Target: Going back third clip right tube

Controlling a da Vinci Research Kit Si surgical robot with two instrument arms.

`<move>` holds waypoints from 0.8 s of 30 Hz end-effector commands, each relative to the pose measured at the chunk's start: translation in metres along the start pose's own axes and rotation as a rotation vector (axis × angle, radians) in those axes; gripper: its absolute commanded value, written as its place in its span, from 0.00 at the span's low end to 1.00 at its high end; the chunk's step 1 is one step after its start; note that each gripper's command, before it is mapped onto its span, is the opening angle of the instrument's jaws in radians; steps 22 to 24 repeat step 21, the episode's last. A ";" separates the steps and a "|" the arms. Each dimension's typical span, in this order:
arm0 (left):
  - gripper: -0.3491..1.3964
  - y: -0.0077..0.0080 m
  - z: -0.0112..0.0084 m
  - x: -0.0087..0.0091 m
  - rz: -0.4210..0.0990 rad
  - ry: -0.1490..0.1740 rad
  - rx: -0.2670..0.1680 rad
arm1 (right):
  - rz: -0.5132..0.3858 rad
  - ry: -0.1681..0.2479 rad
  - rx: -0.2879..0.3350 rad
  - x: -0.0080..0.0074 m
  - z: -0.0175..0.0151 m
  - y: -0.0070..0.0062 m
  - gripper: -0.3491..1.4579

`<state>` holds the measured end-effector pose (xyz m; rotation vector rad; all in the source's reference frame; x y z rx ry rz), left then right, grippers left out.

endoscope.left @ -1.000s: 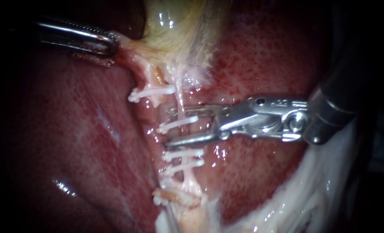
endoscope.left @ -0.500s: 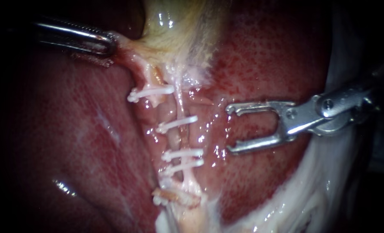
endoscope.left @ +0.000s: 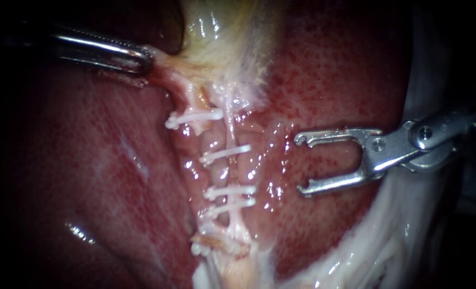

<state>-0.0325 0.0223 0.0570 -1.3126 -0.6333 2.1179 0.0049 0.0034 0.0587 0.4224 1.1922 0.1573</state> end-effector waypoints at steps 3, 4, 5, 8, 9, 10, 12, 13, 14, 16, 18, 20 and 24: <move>0.00 -0.0003 0.0015 -0.0009 -0.002 -0.012 -0.008 | 0.001 0.000 0.000 0.0001 0.0000 0.0000 0.47; 0.00 -0.0005 0.0018 -0.0011 -0.007 -0.015 -0.009 | 0.001 0.000 0.000 0.0001 0.0000 0.0000 0.47; 0.00 -0.0006 0.0021 -0.0012 -0.005 -0.018 -0.007 | 0.001 0.000 0.000 0.0001 -0.0001 0.0000 0.47; 0.00 -0.0010 0.0024 -0.0015 -0.004 -0.019 -0.011 | 0.001 0.000 0.000 0.0001 -0.0001 0.0000 0.47; 0.00 -0.0010 0.0024 -0.0016 -0.003 -0.022 -0.010 | 0.001 0.000 0.000 0.0001 -0.0001 0.0000 0.47; 0.00 -0.0010 0.0024 -0.0016 -0.003 -0.022 -0.010 | 0.001 0.000 0.000 0.0001 -0.0001 0.0000 0.47; 0.00 -0.0010 0.0024 -0.0015 -0.004 -0.022 -0.010 | 0.001 0.000 0.000 0.0002 -0.0001 0.0000 0.47; 0.00 -0.0009 0.0024 -0.0015 -0.004 -0.021 -0.010 | 0.001 0.000 0.000 0.0002 -0.0001 0.0000 0.47; 0.00 -0.0009 0.0024 -0.0015 -0.004 -0.021 -0.010 | 0.001 0.000 0.000 0.0002 -0.0001 0.0000 0.47; 0.00 -0.0009 0.0024 -0.0015 -0.004 -0.021 -0.010 | 0.001 0.000 0.000 0.0002 -0.0001 0.0000 0.47; 0.00 -0.0009 0.0024 -0.0015 -0.004 -0.021 -0.010 | 0.001 0.001 0.001 0.0003 -0.0001 -0.0001 0.47; 0.00 -0.0009 0.0024 -0.0015 -0.004 -0.021 -0.010 | 0.001 0.001 0.001 0.0003 -0.0001 -0.0001 0.47; 0.00 -0.0009 0.0024 -0.0015 -0.004 -0.021 -0.010 | 0.001 0.001 0.001 0.0003 -0.0001 -0.0001 0.47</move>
